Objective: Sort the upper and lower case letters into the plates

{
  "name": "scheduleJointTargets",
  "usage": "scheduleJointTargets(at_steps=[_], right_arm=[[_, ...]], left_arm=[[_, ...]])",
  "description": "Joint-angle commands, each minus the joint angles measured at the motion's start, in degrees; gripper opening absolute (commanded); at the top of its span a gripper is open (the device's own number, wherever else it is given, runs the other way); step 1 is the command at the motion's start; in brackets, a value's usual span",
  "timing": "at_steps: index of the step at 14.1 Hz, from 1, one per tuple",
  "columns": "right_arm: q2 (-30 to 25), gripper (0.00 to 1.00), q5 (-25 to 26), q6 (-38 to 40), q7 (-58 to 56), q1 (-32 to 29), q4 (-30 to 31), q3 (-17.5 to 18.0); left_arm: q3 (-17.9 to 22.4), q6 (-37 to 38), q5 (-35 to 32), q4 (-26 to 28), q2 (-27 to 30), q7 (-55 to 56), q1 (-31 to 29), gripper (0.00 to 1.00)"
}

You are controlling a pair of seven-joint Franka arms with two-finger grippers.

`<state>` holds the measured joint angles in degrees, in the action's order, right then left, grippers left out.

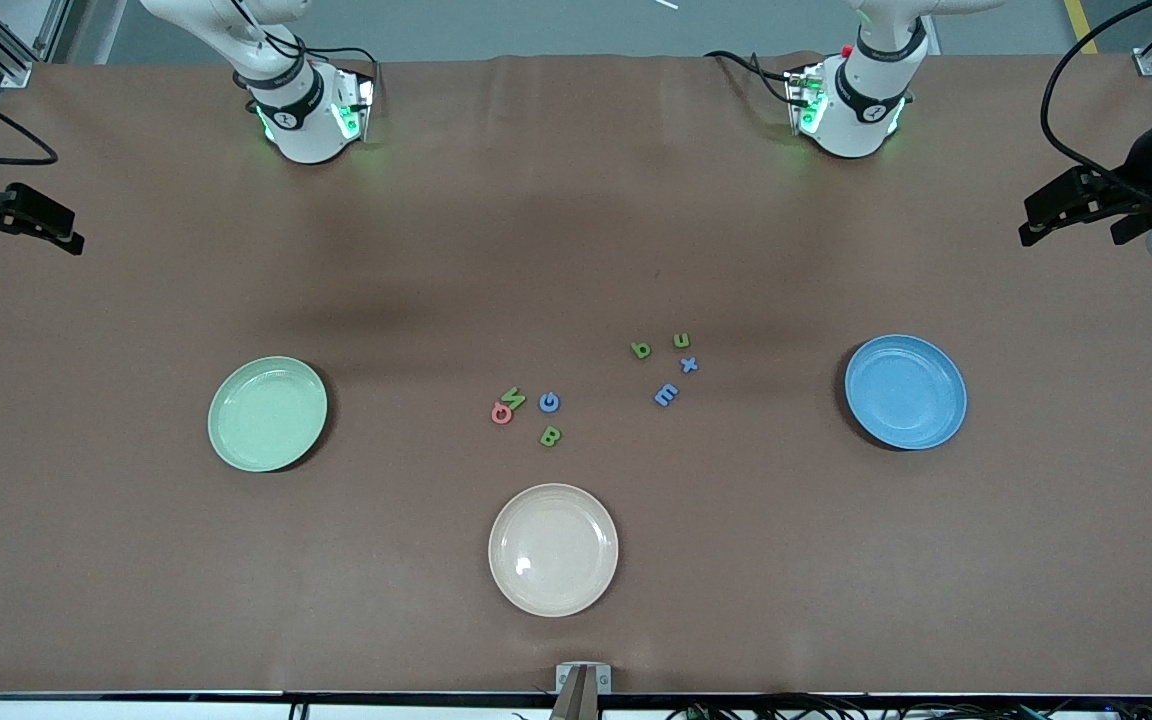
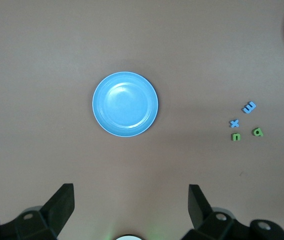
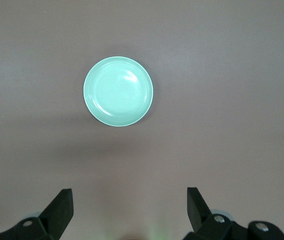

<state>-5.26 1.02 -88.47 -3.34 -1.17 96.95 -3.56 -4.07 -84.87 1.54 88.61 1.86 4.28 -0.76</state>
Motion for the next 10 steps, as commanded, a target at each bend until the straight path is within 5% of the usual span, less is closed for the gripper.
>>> scheduleJointTargets(at_steps=[1, 10], right_arm=[[-0.72, 1.0, -0.06, -0.03, -0.26, -1.38, 0.69, 0.75], [-0.72, 1.0, -3.92, -0.91, -1.14, -1.38, 0.69, -0.48]], left_arm=[[0.02, 0.58, 1.0, 0.51, 1.12, -0.59, -0.21, 1.0], [-1.29, 0.58, 1.44, 0.42, -1.59, 0.46, 0.84, 1.0]])
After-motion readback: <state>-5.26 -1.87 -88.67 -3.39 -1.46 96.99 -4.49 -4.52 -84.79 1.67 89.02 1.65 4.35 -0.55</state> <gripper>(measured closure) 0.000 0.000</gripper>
